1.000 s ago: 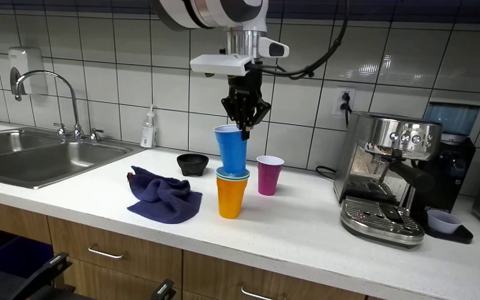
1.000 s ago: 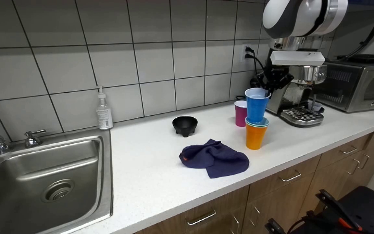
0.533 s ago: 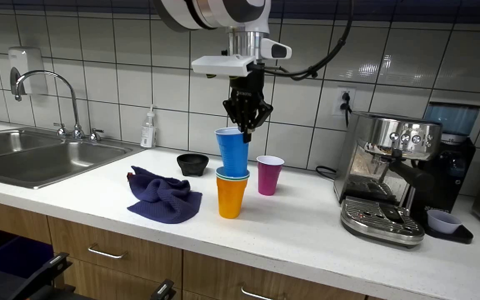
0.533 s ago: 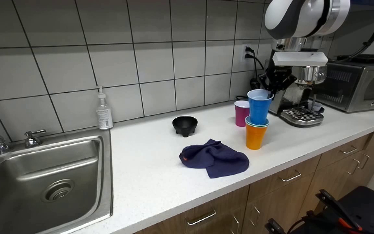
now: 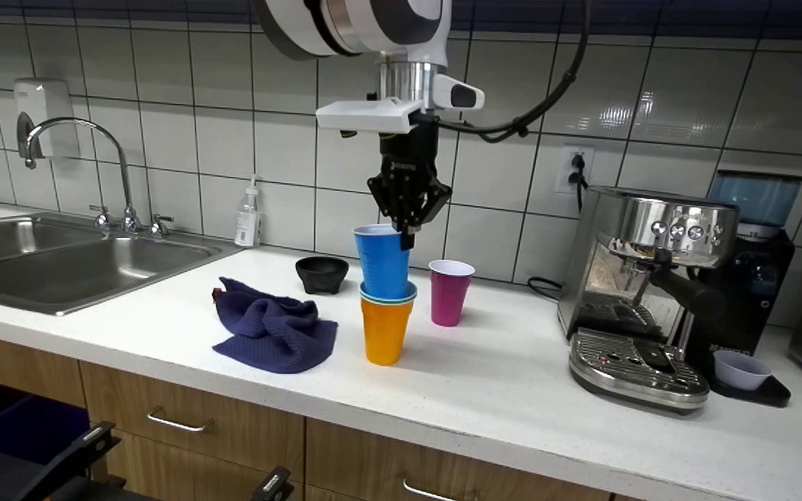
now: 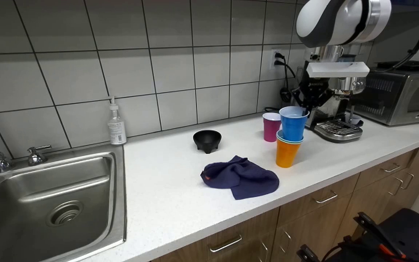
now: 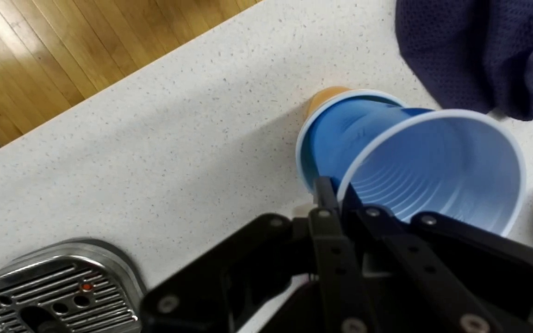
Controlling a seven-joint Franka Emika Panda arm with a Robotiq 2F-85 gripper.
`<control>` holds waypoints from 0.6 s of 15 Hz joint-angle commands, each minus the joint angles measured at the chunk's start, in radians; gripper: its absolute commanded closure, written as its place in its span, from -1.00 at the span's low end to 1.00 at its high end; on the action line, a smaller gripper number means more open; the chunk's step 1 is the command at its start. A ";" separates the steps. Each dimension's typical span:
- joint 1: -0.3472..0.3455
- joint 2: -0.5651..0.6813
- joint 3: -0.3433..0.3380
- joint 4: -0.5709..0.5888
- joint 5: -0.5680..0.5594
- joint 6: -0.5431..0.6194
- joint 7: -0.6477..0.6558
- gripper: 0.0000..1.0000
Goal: Stack the cups together
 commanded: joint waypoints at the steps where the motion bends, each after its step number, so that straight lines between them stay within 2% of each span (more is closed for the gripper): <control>1: -0.008 -0.001 0.006 0.008 -0.017 -0.040 0.023 0.36; 9: -0.008 0.017 0.000 0.028 0.001 -0.063 0.034 -0.78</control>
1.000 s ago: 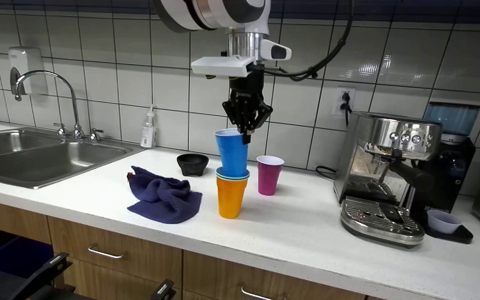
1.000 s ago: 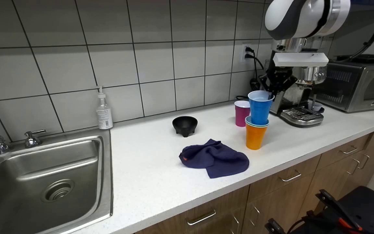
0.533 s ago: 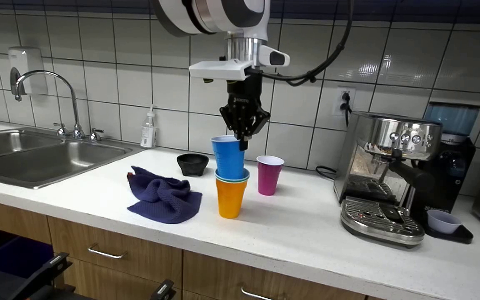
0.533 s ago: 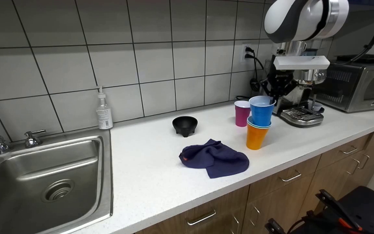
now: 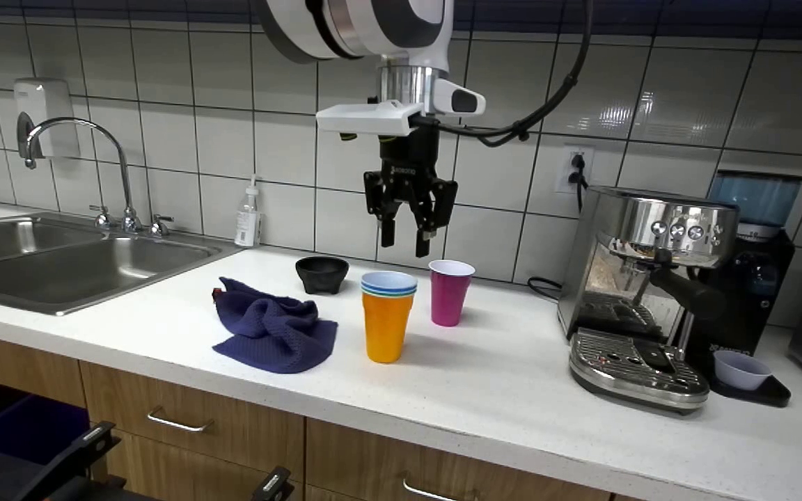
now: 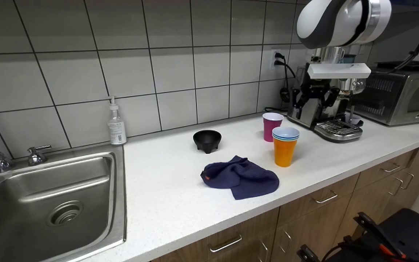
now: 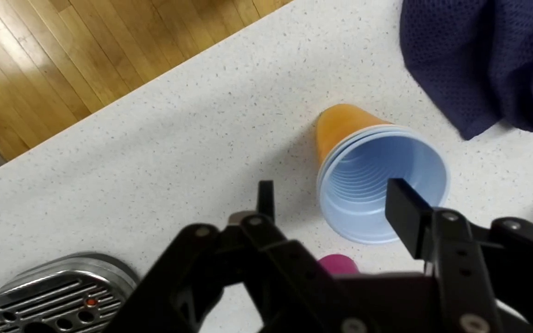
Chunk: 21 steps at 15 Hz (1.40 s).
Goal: Stack the cups together
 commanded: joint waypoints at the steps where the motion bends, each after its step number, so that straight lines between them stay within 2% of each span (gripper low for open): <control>1: -0.007 0.024 0.007 0.040 0.005 -0.040 0.044 -0.94; 3: -0.004 0.059 0.010 0.073 0.010 -0.040 0.072 -1.00; 10: 0.025 0.221 0.015 0.227 0.010 -0.045 0.152 -1.00; 21: 0.073 0.497 0.007 0.562 0.013 -0.084 0.205 -1.00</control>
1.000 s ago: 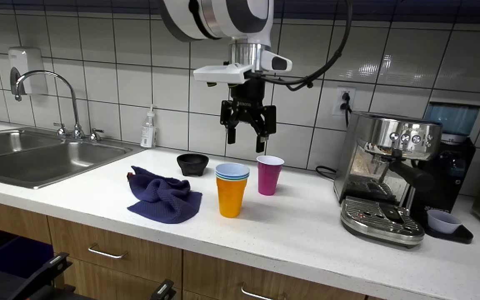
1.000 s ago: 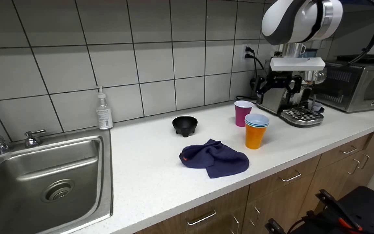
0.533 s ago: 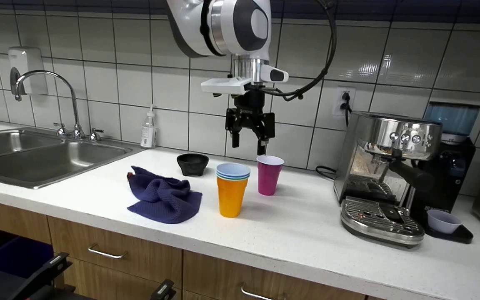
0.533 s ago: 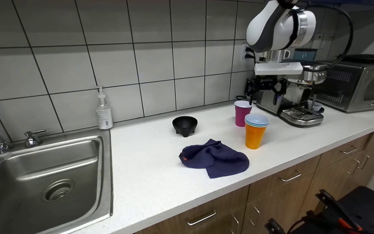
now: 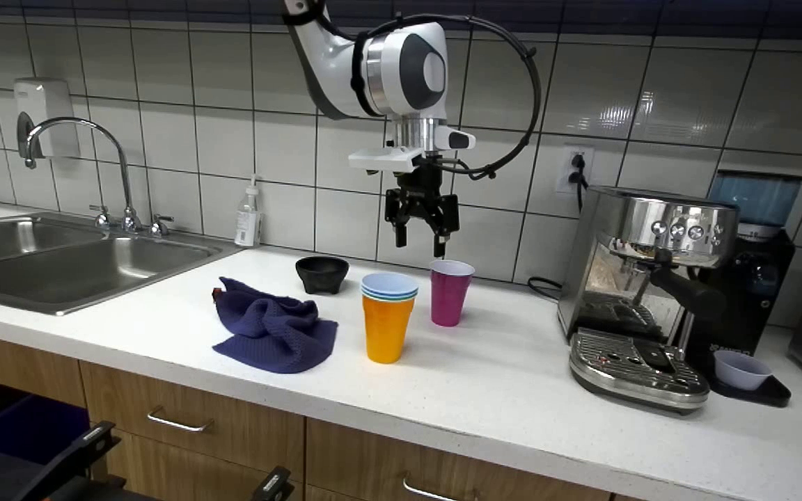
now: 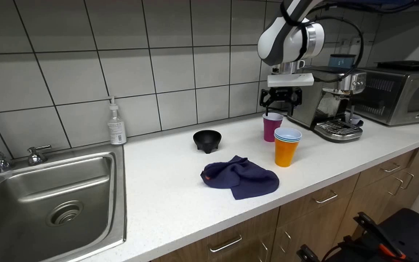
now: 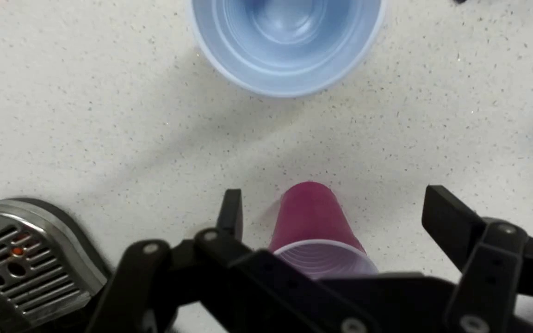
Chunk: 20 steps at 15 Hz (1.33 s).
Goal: Stack the cups together
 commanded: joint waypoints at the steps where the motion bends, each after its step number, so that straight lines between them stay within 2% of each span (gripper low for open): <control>1: 0.006 0.105 -0.007 0.161 0.012 -0.072 0.019 -1.00; 13: -0.006 0.407 0.000 0.580 0.053 -0.256 0.014 -1.00; 18: -0.014 0.509 0.002 0.717 0.067 -0.332 0.013 -1.00; 19: -0.017 0.525 0.003 0.737 0.068 -0.341 0.010 -0.50; 20: -0.018 0.539 0.003 0.756 0.068 -0.351 0.007 -0.47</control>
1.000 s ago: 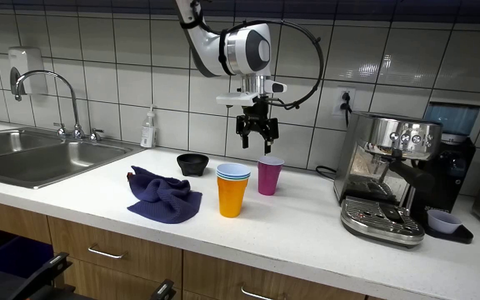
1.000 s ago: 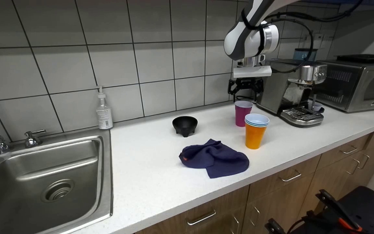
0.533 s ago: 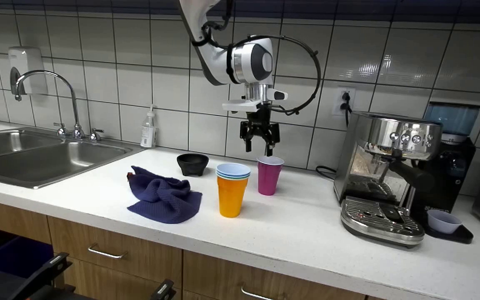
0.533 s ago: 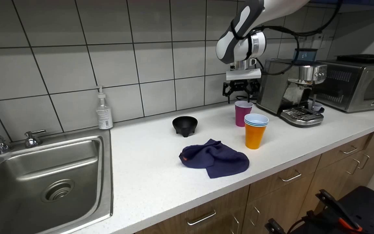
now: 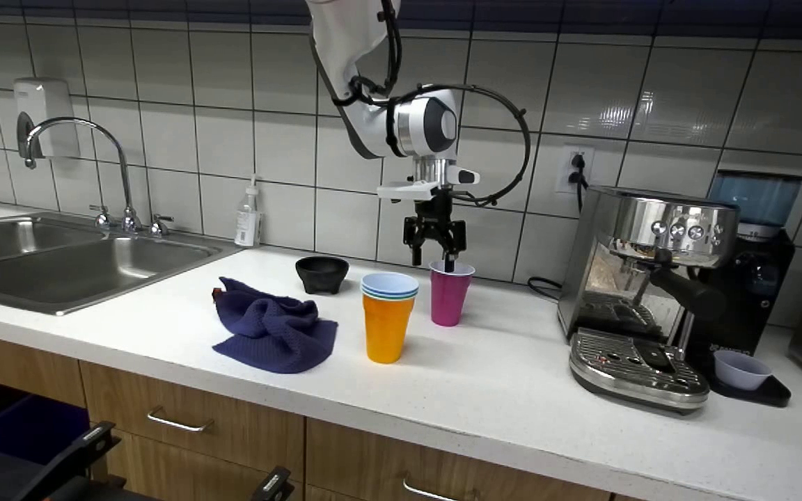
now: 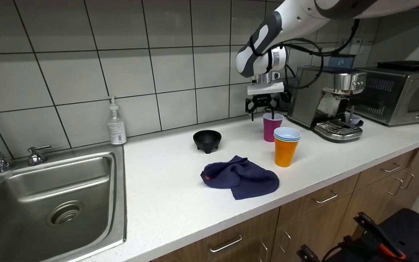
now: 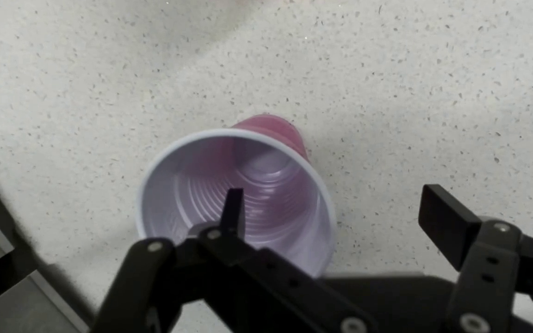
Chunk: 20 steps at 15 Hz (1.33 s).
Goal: Stack the cups together
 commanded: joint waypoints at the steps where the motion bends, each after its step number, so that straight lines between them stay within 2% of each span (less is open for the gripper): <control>1: -0.015 0.076 0.004 0.131 0.017 -0.081 0.006 -0.31; 9: -0.017 0.100 0.000 0.181 0.010 -0.112 0.008 0.94; 10: -0.015 0.093 0.000 0.172 0.009 -0.108 0.006 1.00; 20: 0.025 -0.051 0.003 -0.025 -0.012 -0.018 -0.014 0.98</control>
